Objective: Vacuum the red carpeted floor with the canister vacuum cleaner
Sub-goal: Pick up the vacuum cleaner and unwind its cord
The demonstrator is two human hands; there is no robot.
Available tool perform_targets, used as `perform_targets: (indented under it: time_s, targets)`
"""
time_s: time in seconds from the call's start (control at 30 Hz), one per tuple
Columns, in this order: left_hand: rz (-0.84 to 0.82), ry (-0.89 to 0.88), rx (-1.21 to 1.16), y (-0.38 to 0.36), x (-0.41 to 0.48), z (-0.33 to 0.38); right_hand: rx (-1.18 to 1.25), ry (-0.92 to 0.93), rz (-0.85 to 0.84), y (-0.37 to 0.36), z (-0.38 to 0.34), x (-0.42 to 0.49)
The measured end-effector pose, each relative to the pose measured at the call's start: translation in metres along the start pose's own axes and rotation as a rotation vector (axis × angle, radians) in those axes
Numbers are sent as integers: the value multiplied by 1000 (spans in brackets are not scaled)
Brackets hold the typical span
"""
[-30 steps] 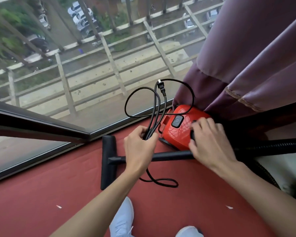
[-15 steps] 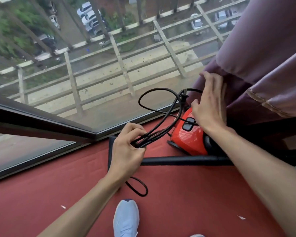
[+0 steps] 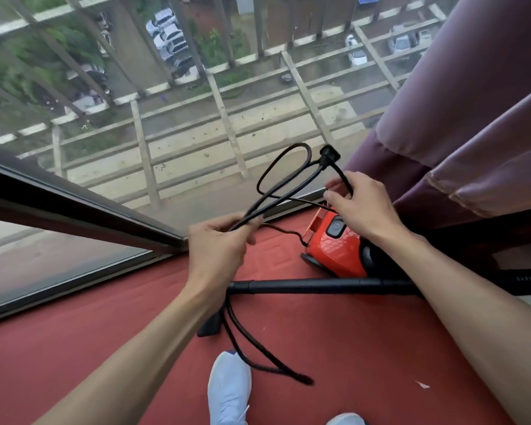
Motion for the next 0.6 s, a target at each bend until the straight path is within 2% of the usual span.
perform_targets:
  time_s: [0.1, 0.2, 0.27, 0.37, 0.43, 0.53, 0.6]
  targets:
    - [-173, 8, 112, 10, -7, 4, 98, -139, -43, -5, 14, -1]
    - [-245, 74, 262, 25, -9, 4, 25, -180, 66, 0, 11, -14]
    - [-265, 197, 142, 31, -15, 2, 66, -172, 176, 10, -6, -26]
    - [-335, 410, -377, 21, -32, 1, 460, -203, 229, 19, -44, -51]
    - [-341, 487, -606, 7, -45, 6, 846, -225, 159, 18, -77, -77]
    - [-270, 629, -657, -11, -61, 2, 1476, -305, -48, 10, -121, -115]
    - [-301, 706, -653, -22, -66, -2, 1698, -418, -176, 3, -133, -133]
Point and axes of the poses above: each hand's wrist, its own x-axis towards the middle knuckle, its own y-axis out of the back of the hand, z = x × y, the point moved 5 cm from there along x, towards the middle knuckle, and after that the axes turned 6 degrees about -z, right-handed, at the moved point
